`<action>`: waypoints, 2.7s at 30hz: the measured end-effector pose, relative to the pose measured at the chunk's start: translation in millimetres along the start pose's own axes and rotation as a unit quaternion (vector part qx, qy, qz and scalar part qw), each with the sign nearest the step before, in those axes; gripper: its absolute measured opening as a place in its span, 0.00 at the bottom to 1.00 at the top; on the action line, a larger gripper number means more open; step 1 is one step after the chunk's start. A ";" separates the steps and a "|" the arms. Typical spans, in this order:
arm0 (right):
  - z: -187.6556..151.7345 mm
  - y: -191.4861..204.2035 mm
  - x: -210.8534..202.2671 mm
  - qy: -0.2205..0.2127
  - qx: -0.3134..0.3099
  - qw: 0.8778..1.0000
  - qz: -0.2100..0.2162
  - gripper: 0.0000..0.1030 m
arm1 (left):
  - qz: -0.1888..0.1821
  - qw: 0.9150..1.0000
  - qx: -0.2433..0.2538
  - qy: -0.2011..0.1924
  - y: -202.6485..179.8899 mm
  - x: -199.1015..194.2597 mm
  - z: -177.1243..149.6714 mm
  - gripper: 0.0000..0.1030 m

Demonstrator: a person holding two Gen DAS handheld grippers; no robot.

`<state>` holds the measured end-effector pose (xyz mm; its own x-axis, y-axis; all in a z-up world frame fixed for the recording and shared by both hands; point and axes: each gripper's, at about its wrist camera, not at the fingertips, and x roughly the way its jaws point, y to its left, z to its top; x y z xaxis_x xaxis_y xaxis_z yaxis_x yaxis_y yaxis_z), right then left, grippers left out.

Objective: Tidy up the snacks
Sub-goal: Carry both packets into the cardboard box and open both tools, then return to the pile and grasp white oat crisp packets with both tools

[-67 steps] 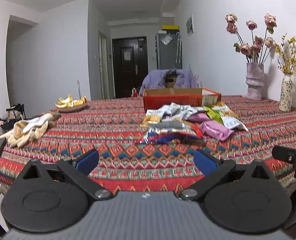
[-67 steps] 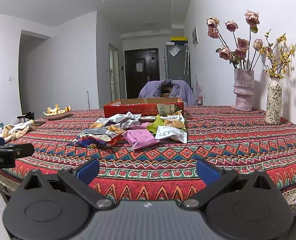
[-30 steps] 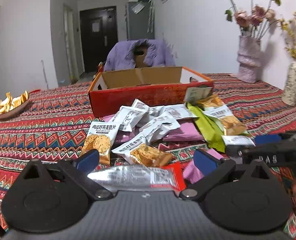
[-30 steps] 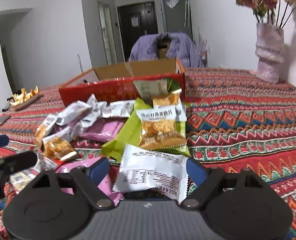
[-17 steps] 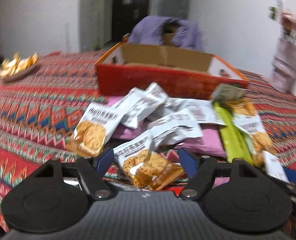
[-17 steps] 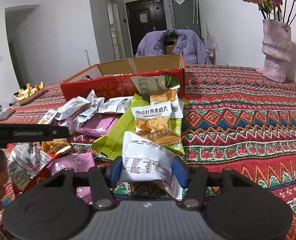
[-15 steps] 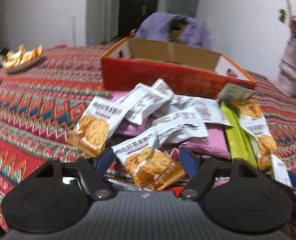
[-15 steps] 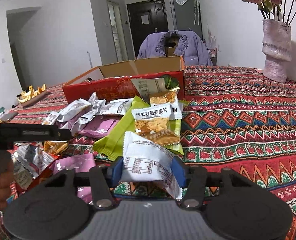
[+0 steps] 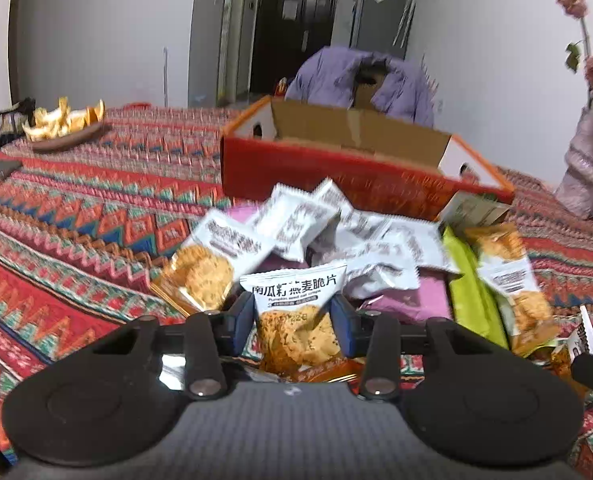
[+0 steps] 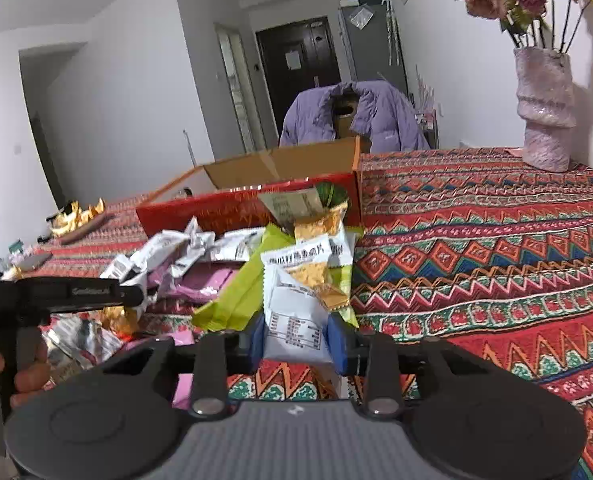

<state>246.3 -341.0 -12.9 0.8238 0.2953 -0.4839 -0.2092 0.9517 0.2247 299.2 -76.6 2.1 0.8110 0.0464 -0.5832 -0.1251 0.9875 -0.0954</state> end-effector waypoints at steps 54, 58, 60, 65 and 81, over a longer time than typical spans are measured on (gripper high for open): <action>248.7 10.4 321.0 0.125 -0.165 0.976 -0.074 0.65 | -0.062 0.985 0.153 0.047 -0.8 226.7 255.9 0.68; 251.1 5.5 266.9 0.106 -0.148 0.981 -0.064 0.66 | -0.065 0.987 0.145 0.029 11.7 168.2 253.9 0.75; 251.4 4.8 232.5 0.089 -0.136 0.985 -0.054 0.74 | -0.075 0.986 0.144 0.021 19.3 135.5 246.9 0.78; 242.2 14.7 145.9 0.044 -0.133 0.989 -0.048 0.81 | -0.083 0.986 0.142 -0.016 39.1 43.9 218.2 0.84; 77.8 73.2 -91.2 -0.104 -0.150 0.983 -0.003 0.97 | -0.107 0.974 0.130 -0.154 68.6 -162.4 50.1 1.00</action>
<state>196.9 -304.8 113.5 0.9088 0.2954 -0.2945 -0.3239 0.9447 -0.0520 187.4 -8.9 130.7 0.9406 -0.1609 -0.2990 0.1815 0.9825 0.0423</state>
